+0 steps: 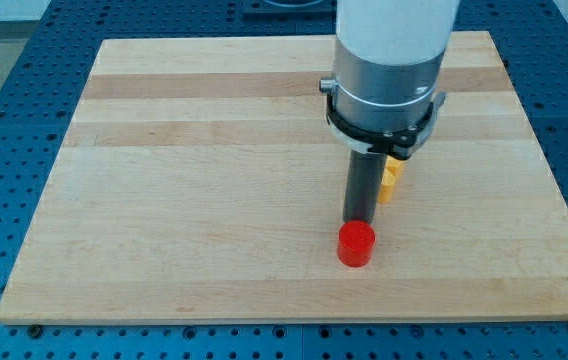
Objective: Slide red circle to the bottom center
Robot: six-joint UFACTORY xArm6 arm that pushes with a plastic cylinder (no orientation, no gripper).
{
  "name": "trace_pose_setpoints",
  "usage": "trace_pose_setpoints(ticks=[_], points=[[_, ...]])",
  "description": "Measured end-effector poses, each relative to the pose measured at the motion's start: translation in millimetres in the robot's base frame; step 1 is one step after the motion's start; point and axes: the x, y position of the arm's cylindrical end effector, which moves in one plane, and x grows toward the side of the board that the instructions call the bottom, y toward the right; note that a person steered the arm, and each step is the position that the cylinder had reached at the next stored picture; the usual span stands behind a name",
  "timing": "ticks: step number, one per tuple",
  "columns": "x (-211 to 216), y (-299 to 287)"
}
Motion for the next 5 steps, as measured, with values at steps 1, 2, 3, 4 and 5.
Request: trace_pose_setpoints(ticks=[1, 2, 3, 4, 5], points=[[-1, 28], [3, 40], [13, 32], [15, 29], [26, 10]])
